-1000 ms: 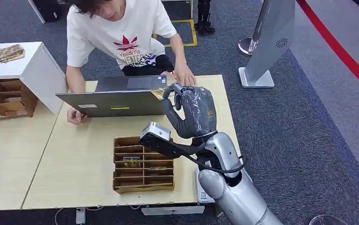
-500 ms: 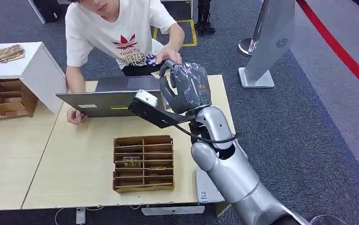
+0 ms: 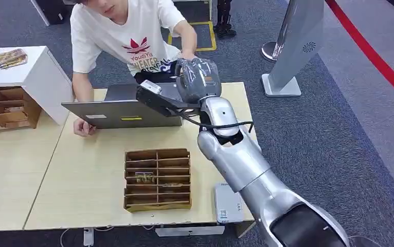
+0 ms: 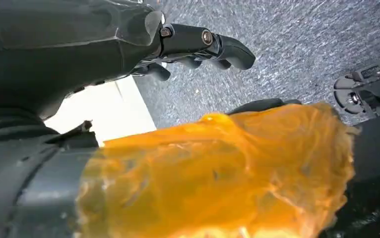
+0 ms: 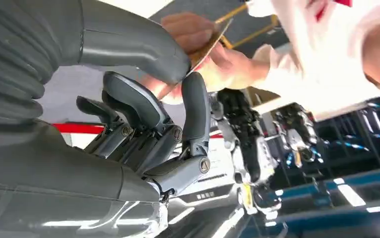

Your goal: Pass the card to the sensor for recognition and then transmit it.

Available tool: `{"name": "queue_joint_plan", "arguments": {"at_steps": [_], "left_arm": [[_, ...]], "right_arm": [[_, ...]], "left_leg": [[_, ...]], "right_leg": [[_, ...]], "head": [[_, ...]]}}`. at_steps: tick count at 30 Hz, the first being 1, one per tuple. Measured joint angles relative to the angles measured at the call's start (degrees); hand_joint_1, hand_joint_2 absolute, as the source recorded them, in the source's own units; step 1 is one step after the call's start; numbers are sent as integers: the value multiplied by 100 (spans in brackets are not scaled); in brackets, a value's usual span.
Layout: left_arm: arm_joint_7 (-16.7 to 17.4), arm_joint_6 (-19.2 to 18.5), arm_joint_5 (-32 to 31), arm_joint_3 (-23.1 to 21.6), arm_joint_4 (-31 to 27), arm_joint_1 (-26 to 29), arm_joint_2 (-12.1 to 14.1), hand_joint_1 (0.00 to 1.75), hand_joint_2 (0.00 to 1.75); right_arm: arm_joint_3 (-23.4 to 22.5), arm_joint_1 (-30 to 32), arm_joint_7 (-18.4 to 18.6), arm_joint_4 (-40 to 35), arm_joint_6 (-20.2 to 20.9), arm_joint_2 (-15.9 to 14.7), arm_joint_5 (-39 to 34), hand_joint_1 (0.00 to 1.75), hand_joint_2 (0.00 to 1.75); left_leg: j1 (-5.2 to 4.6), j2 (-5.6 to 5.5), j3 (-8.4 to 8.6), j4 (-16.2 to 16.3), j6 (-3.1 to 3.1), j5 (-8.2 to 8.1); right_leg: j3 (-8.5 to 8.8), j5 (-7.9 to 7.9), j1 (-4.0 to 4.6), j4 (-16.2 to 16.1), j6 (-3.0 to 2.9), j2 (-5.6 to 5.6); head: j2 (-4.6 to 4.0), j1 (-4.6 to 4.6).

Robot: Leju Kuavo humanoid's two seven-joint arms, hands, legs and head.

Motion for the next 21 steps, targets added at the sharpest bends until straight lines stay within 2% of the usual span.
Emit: {"name": "queue_joint_plan", "arguments": {"at_steps": [1, 2, 3, 5, 6, 10, 14, 17, 21], "left_arm": [[0, 0, 4, -4, 0, 0, 0, 0, 0], [0, 0, 11, -18, 0, 1, 0, 0, 0], [0, 0, 11, -48, 0, 0, 0, 0, 0], [0, 2, 20, -77, 0, 0, 0, 0, 0], [0, 2, 22, -90, 0, -2, 0, 0, 0], [0, 2, 70, -131, 0, -2, 0, 0, 0], [-4, 22, 164, -131, 0, 3, 0, 0, 0], [-41, 48, 247, -131, 0, 15, 0, 0, 0], [-77, 55, 348, -131, 0, 32, 4, 0, 0]], "right_arm": [[-19, -10, 0, 56, 11, 0, 41, 175, 175], [-31, -18, 0, 94, 20, 4, 76, 152, 175], [-48, -27, 0, 137, 52, 15, 105, 0, 175], [-76, -40, 0, 188, 96, 33, 133, 0, 175], [-83, -52, 0, 214, 120, 39, 149, 0, 0], [-109, -62, -98, 327, 179, 83, 109, 0, 0], [-149, 154, -580, 146, 210, 153, -423, 0, 0], [-170, 508, -1014, -360, 524, 184, -1321, 0, 0], [-184, 1031, -1430, -1218, 1198, 186, -2937, 0, 0]], "left_leg": [[0, 0, 0, 0, 0, 0], [0, 0, 0, 0, 0, 0], [0, 0, 0, 0, 0, -1], [0, 0, 0, 0, -1, -1], [0, 0, 0, 0, -1, -2], [1, 2, 0, -2, -2, -3], [2, 1, 0, -3, -3, -2], [2, 1, -1, -3, -3, -2], [2, 1, -1, -3, -3, -3]], "right_leg": [[0, 0, 0, 0, 0, 0], [-1, 0, 0, 0, 0, 0], [-2, 0, 0, 0, 0, 0], [-4, -1, 0, 0, 0, 1], [-4, -1, 0, 0, 0, 0], [-7, -2, 0, 0, 0, 2], [-6, -2, 1, 0, 0, 2], [-7, -3, 2, 1, 0, 1], [-7, -8, 2, 0, -3, 0]], "head": [[0, 0], [0, 0], [0, 0], [0, 0], [0, -2], [0, 0], [0, 0], [0, 0], [0, 0]]}}
